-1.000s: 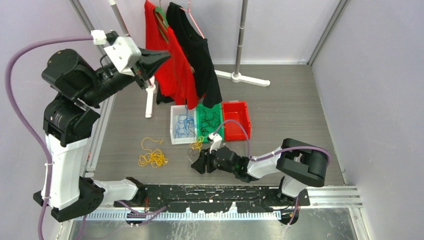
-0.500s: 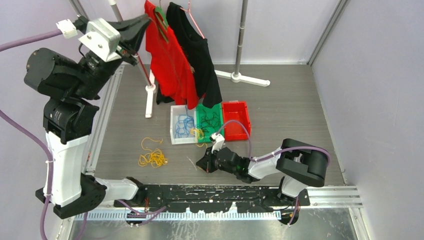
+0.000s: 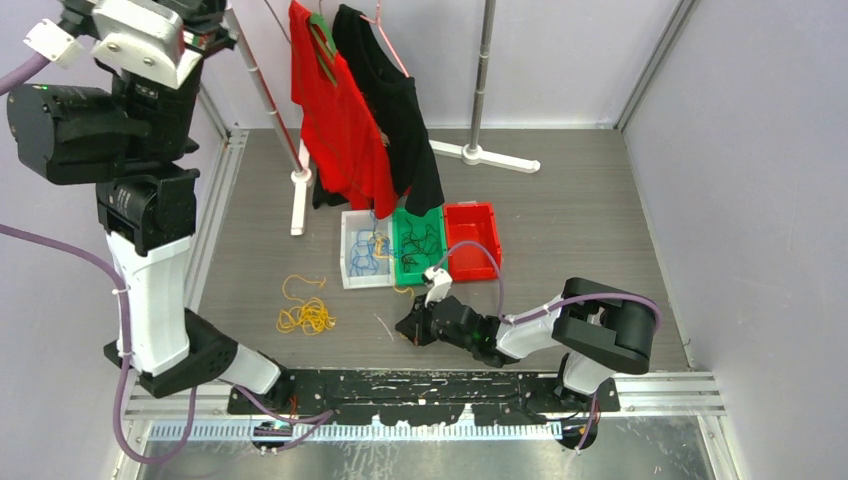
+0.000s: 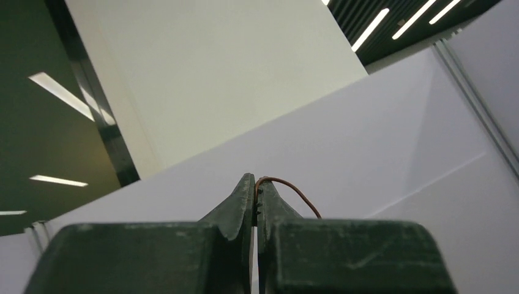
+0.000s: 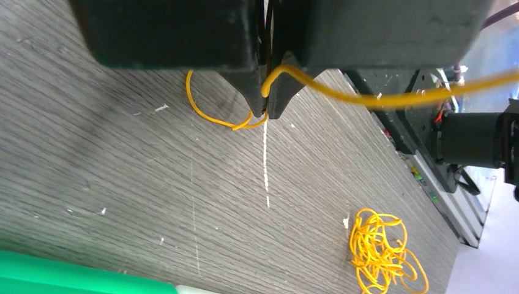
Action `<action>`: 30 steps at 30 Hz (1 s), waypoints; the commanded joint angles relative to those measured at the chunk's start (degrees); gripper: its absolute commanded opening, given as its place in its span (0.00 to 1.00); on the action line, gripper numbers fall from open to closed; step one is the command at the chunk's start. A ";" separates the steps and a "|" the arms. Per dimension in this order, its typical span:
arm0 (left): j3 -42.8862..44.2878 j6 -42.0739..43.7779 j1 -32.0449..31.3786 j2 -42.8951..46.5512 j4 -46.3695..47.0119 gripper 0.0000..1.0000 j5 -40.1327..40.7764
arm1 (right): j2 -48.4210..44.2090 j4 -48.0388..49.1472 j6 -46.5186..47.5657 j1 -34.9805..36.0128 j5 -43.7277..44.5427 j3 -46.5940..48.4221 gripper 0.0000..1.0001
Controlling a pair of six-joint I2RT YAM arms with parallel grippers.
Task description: Untangle the cables
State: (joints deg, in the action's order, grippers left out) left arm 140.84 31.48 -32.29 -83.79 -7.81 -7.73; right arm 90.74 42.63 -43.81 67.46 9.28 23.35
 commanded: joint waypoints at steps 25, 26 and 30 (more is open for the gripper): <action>19.87 17.43 -0.23 -10.40 27.07 0.00 2.23 | -38.33 -52.79 -35.47 0.57 30.60 -7.61 0.01; 19.84 17.81 -0.23 -10.39 27.50 0.00 1.88 | -39.77 -55.54 -37.71 0.52 31.32 -8.28 0.01; 20.41 22.92 -0.23 -10.75 29.44 0.00 1.72 | -40.34 -66.52 -47.48 -0.01 33.03 -7.02 0.01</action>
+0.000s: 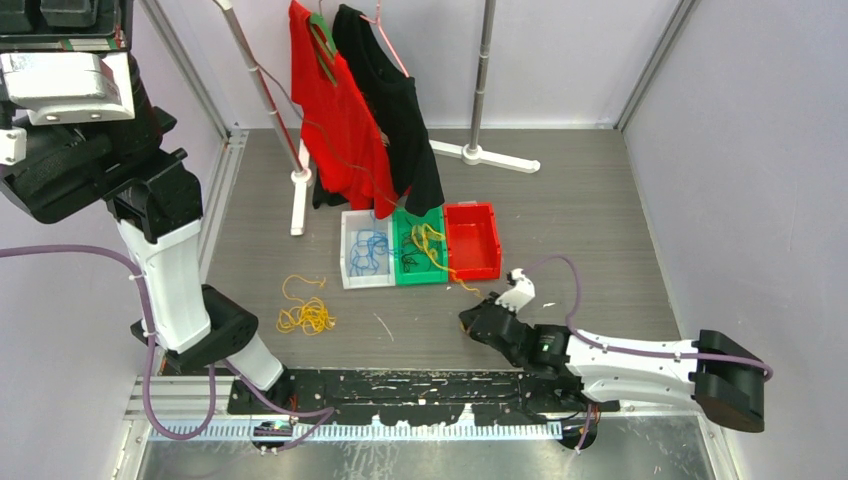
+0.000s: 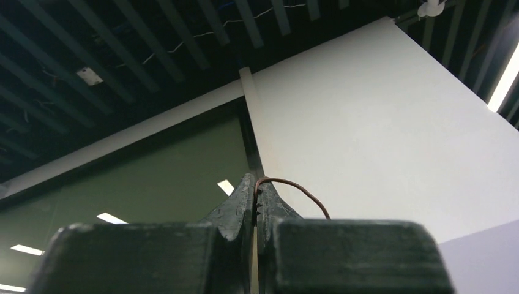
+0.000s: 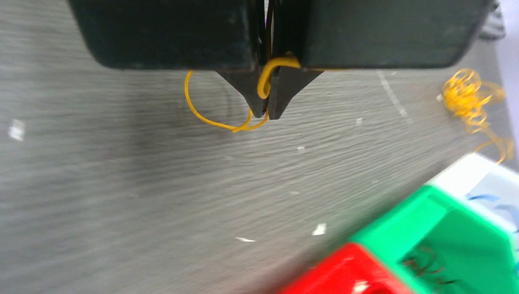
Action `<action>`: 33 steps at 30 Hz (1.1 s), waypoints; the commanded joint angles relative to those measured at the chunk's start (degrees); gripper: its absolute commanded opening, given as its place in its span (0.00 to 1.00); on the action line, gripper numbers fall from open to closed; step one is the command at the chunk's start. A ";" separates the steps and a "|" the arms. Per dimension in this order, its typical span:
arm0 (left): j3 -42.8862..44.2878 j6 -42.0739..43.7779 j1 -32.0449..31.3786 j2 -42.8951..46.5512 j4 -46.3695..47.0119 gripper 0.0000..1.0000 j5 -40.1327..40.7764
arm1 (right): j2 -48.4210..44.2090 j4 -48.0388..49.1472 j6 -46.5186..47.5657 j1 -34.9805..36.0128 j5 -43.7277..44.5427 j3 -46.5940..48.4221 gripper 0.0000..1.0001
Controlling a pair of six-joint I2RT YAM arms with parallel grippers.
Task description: Untangle the cables
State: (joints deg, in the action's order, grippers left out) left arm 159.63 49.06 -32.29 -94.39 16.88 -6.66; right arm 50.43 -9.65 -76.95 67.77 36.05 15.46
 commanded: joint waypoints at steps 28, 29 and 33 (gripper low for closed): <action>-61.07 -16.87 -1.23 19.89 -17.55 0.00 -12.84 | -18.14 -22.33 30.19 -7.34 8.16 23.40 0.01; -61.37 -17.65 -1.47 19.06 -17.54 0.00 -12.61 | -17.47 -22.67 32.12 -7.64 8.66 25.34 0.01; -62.16 -19.72 -2.59 15.80 -17.77 0.00 -12.93 | -14.13 -22.36 39.70 -9.16 9.74 32.47 0.01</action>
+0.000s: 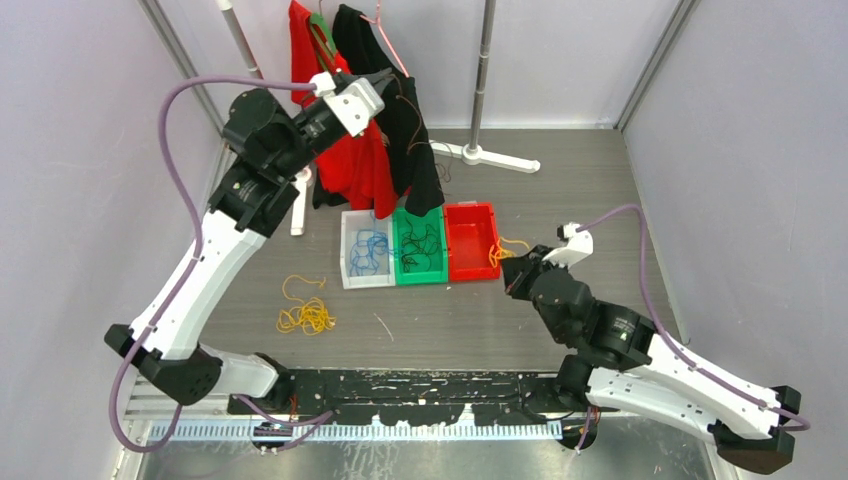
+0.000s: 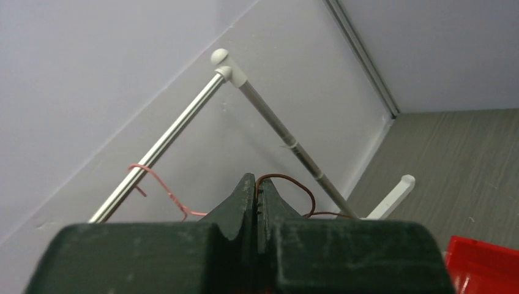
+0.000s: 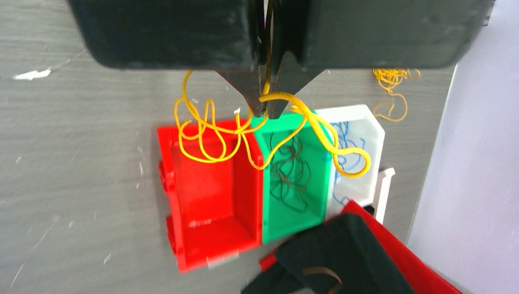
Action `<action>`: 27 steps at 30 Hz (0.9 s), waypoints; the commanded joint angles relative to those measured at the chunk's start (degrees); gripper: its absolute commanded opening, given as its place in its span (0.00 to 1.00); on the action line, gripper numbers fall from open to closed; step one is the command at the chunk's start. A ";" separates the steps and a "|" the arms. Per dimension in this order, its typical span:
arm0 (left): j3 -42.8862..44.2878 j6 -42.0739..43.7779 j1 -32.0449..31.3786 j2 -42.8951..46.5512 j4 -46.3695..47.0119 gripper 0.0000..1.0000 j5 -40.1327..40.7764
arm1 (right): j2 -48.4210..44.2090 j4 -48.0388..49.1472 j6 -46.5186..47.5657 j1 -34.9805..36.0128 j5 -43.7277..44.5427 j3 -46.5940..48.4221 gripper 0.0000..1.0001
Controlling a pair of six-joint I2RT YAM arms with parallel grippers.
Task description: Untangle the cables
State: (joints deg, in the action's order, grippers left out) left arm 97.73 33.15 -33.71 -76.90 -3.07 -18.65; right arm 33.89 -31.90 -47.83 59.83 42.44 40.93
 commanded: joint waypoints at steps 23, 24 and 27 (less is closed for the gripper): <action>-2.23 -3.07 -2.56 -3.66 -0.13 0.00 -1.13 | 34.85 9.95 15.62 -26.98 -31.61 15.40 0.01; -2.61 -3.03 -2.57 -3.41 -0.25 0.00 -1.22 | 36.36 10.47 15.85 -27.49 -32.51 15.57 0.01; -3.40 -3.04 -2.57 -2.73 -0.54 0.00 -1.38 | 41.60 11.68 16.13 -28.49 -34.94 16.74 0.02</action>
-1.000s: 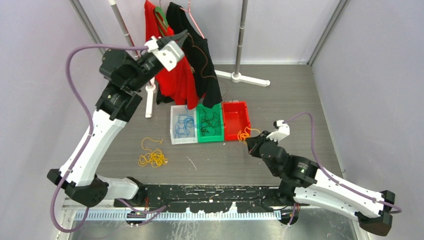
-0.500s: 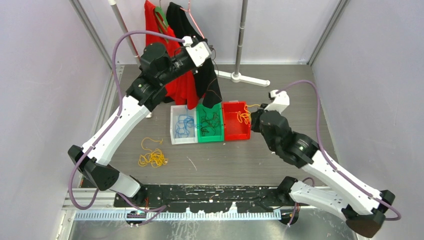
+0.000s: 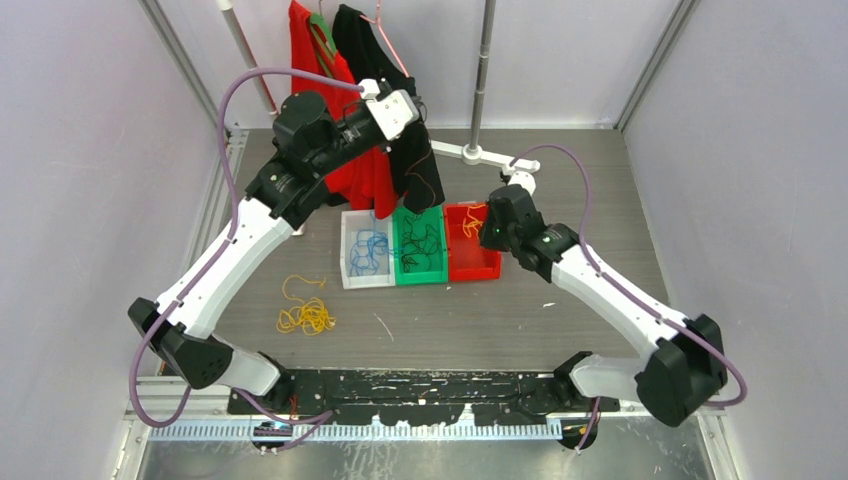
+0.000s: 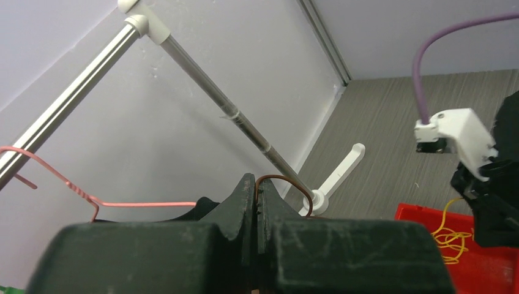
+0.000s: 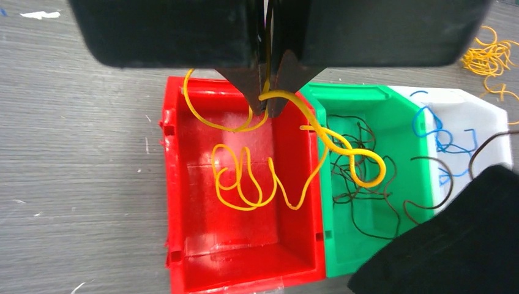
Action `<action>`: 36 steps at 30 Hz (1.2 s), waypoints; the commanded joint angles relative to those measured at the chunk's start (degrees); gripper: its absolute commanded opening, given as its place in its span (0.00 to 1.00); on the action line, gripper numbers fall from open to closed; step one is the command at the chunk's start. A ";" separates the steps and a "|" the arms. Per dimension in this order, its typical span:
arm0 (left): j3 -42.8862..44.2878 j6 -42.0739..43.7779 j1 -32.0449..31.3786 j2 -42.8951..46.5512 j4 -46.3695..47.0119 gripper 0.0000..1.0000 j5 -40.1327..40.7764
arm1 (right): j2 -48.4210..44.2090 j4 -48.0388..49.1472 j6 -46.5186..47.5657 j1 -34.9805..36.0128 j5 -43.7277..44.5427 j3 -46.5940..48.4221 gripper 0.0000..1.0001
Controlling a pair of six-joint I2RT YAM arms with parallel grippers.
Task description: Untangle the cables
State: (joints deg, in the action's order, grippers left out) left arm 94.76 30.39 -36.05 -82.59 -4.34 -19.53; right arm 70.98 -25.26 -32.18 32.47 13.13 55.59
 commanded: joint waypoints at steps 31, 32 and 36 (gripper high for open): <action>-9.50 7.13 -4.00 -0.22 -2.85 0.00 3.67 | -7.20 6.76 -2.46 -4.37 1.29 -2.11 0.55; -10.33 8.24 -3.97 -0.57 -2.72 0.00 4.21 | -7.74 7.06 -2.59 -4.54 1.21 -2.76 0.55; -13.43 10.78 -4.02 -2.22 -2.70 0.00 6.34 | -9.04 8.05 -3.00 -5.32 0.97 -4.45 0.54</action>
State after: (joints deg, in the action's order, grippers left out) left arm 83.35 37.08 -40.01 -83.57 -8.16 -16.05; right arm 64.45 -20.93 -33.91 27.94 13.21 51.90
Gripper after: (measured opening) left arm 0.012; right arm 0.548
